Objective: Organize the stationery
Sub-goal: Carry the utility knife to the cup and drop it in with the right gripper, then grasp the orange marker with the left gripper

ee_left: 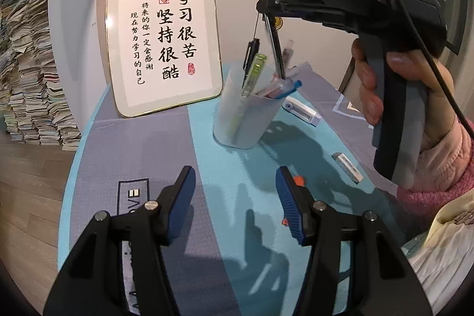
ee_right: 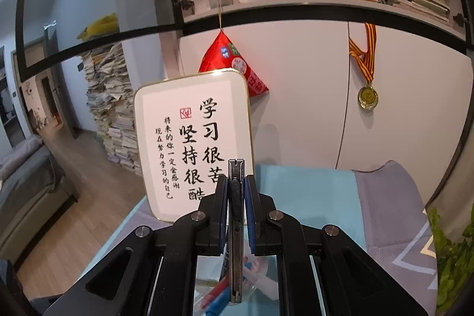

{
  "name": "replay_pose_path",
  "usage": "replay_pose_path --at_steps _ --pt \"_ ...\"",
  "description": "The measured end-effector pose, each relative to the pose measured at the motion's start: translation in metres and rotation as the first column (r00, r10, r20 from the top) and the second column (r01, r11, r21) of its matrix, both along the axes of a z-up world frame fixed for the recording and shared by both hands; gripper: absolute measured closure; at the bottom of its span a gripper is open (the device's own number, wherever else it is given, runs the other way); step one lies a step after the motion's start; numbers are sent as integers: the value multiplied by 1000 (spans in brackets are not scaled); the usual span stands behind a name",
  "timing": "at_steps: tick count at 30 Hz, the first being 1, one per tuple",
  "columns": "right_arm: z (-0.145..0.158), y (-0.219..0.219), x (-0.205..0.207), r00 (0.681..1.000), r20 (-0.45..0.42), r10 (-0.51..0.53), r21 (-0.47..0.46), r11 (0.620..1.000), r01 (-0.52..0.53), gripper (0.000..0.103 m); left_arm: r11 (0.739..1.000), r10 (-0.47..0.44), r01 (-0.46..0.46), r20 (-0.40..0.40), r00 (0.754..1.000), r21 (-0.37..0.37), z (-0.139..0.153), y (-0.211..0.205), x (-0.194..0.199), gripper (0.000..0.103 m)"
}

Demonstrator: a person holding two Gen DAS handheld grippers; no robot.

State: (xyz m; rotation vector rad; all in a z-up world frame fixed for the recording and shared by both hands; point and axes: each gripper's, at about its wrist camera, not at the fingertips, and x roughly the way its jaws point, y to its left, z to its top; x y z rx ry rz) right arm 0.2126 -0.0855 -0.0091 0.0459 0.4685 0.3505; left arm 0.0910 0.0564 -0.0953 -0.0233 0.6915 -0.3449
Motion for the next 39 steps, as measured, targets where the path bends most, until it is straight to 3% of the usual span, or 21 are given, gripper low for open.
replay_pose_path --at_steps 10,14,21,27,29,31,33,39 --pt "-2 2 6 1000 5 -2 10 1000 2 91 999 -7 6 35 999 39 7 -4 -6 49" --pt "-12 0 3 999 -37 8 5 1000 -7 91 998 -32 29 51 998 55 11 -9 -10 49" --pt "-26 -5 -19 989 -135 56 -45 997 -63 91 993 -98 97 4 995 67 3 -31 -11 49" --pt "-27 -24 -37 969 -227 94 27 996 -90 91 992 -105 106 -27 994 73 0 -39 -15 49" --pt "-25 -33 -48 970 -222 97 37 995 -90 86 992 -94 95 -20 995 88 2 -38 -17 49" --pt "-23 -44 -62 974 -208 90 36 996 -85 71 992 -64 63 4 998 113 9 -35 -22 49" --pt "-23 -53 -70 978 -195 75 38 997 -69 64 992 -26 23 27 999 120 21 -27 -27 49" --pt "-29 -75 -75 974 -219 53 91 995 -34 64 987 38 -53 98 994 149 63 -26 -51 49"
